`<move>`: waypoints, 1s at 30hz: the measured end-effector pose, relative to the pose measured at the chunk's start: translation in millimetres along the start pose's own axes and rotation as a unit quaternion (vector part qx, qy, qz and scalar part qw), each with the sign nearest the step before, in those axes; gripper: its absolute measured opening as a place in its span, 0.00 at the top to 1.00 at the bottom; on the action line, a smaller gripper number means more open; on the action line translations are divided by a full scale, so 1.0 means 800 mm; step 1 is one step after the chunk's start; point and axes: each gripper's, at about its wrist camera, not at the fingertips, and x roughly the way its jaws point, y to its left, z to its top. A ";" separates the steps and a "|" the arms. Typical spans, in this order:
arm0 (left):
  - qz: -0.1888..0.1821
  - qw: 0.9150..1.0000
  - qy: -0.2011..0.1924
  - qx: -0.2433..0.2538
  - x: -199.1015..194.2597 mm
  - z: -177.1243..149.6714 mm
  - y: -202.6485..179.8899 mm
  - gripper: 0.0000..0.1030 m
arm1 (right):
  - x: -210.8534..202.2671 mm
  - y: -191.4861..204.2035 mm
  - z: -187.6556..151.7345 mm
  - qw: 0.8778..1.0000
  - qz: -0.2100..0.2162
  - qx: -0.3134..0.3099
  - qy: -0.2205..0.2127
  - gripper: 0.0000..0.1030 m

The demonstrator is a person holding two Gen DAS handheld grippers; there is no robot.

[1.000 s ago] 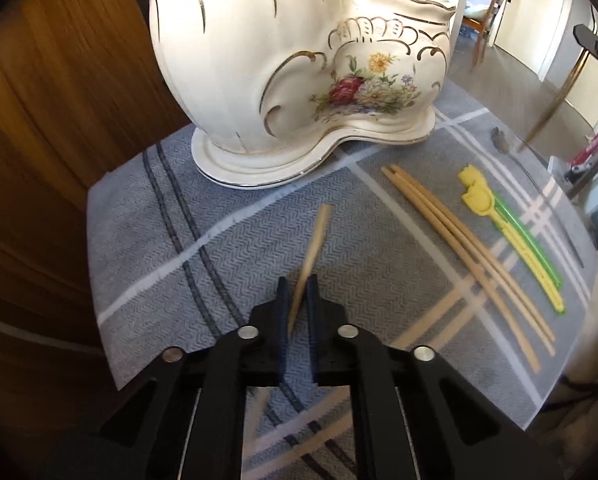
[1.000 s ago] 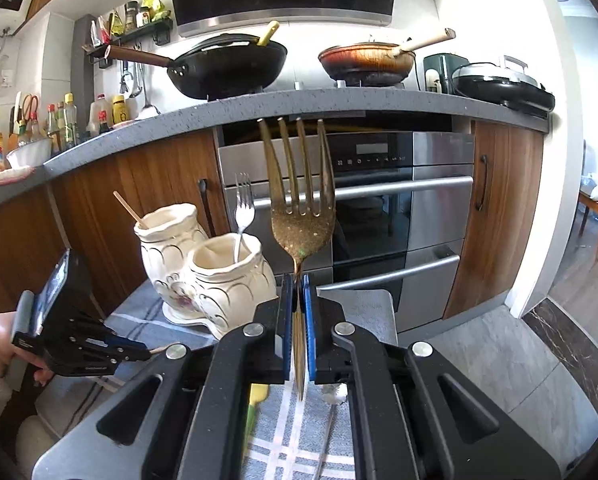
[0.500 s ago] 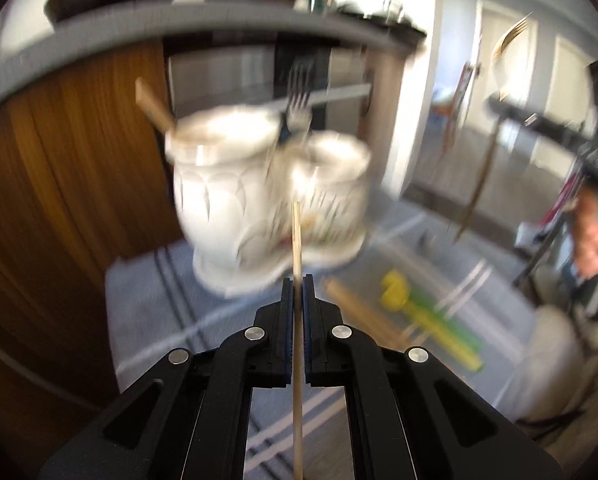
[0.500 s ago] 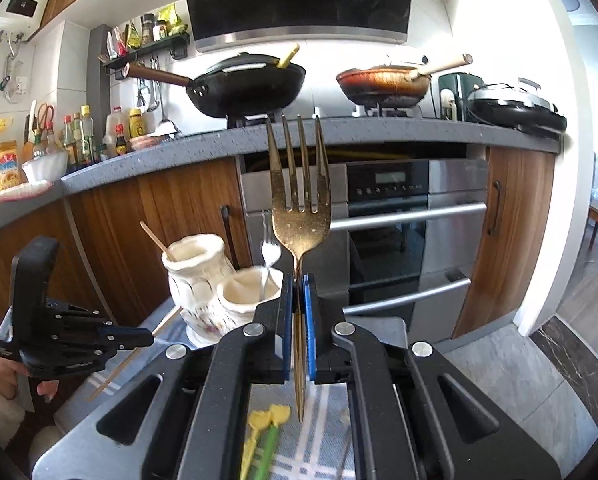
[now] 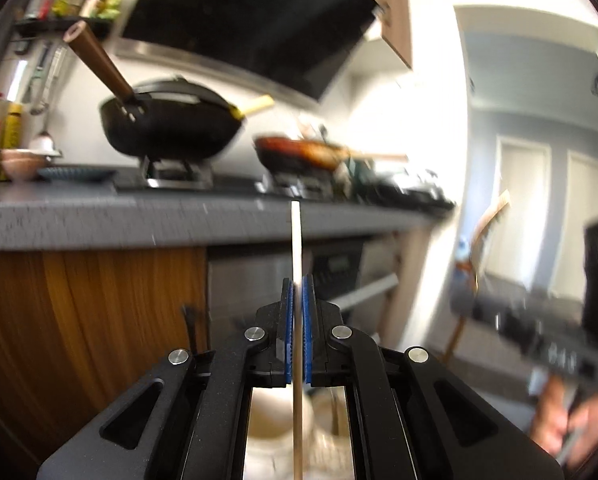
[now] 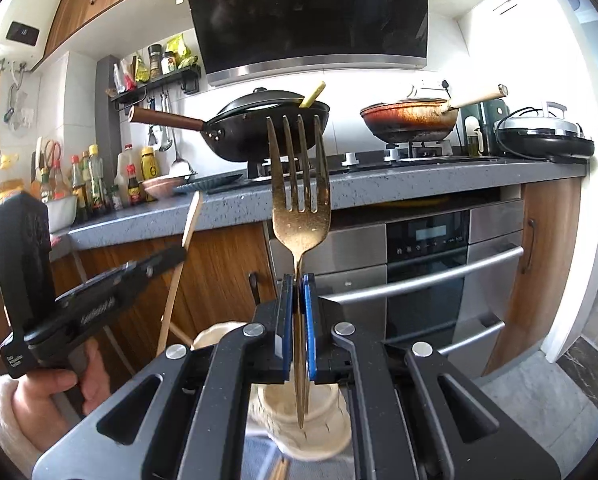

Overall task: Organize utensils
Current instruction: 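Lower the chopstick into the larger pot and open the left tool while the right tool carries the gold fork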

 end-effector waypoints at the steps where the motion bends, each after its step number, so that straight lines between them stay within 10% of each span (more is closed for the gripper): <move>1: 0.008 1.000 -0.013 -0.009 0.008 0.008 0.004 0.95 | 0.010 -0.001 0.002 1.000 -0.002 0.005 -0.002 0.95; 9: 0.081 0.996 -0.017 0.045 0.068 -0.010 -0.011 0.95 | 0.073 -0.024 -0.028 0.998 0.000 0.049 0.043 0.95; 30: 0.054 0.994 0.069 0.064 0.065 -0.063 -0.006 0.87 | 0.134 -0.054 -0.088 0.985 -0.021 0.094 0.142 0.94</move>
